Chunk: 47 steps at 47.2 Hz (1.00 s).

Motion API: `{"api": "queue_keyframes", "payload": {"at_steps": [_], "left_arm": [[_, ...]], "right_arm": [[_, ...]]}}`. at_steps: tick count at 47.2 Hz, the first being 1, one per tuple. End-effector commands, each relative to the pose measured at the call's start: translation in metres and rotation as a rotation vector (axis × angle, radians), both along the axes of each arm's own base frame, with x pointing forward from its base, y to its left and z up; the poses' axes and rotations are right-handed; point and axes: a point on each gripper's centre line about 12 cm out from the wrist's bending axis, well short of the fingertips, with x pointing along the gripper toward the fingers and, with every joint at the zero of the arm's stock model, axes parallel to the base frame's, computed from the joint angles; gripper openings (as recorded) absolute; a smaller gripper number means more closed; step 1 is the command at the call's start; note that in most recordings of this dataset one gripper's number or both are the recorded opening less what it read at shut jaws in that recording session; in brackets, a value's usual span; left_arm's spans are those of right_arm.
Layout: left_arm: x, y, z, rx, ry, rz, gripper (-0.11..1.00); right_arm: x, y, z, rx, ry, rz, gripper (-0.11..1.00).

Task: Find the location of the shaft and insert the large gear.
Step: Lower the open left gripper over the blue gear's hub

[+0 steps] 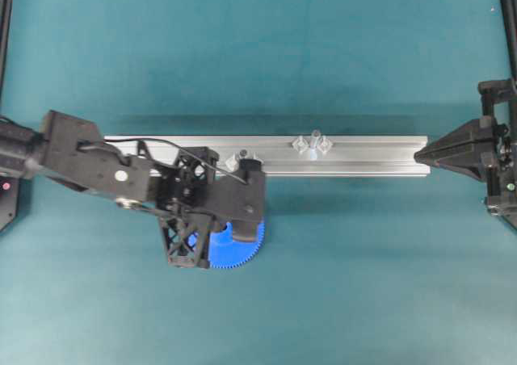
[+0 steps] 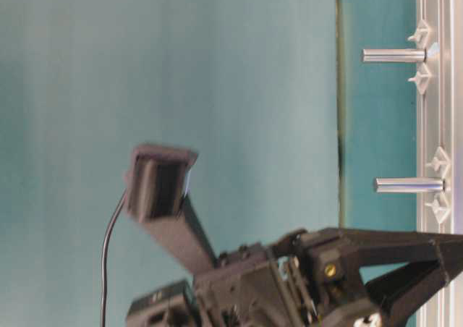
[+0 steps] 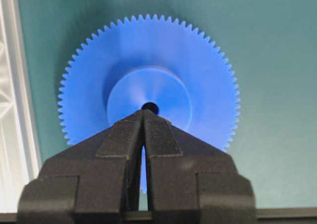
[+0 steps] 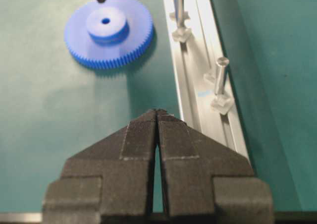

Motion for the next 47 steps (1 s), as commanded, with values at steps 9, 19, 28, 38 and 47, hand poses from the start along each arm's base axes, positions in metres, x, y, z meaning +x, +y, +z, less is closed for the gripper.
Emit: {"api": "queue_keyframes", "payload": {"at_steps": [9, 19, 28, 38, 47], "left_arm": [[0.015, -0.004, 0.008, 0.018, 0.08, -0.013, 0.01], [0.02, -0.005, 0.01, 0.043, 0.085, -0.067, 0.01], [0.017, -0.005, 0.01, 0.047, 0.098, -0.073, 0.01], [0.018, -0.006, 0.011, 0.041, 0.094, -0.064, 0.01], [0.019, -0.006, 0.01, 0.025, 0.093, -0.028, 0.06]], "right_arm": [[0.002, -0.001, 0.002, 0.008, -0.005, -0.007, 0.0], [0.002, -0.001, 0.002, 0.008, -0.005, -0.009, 0.0], [0.001, -0.001, 0.002, 0.008, -0.006, -0.007, 0.0], [0.001, -0.001, 0.003, 0.008, -0.009, -0.007, 0.0], [0.001, -0.001, 0.003, 0.009, -0.009, -0.008, 0.0]]}}
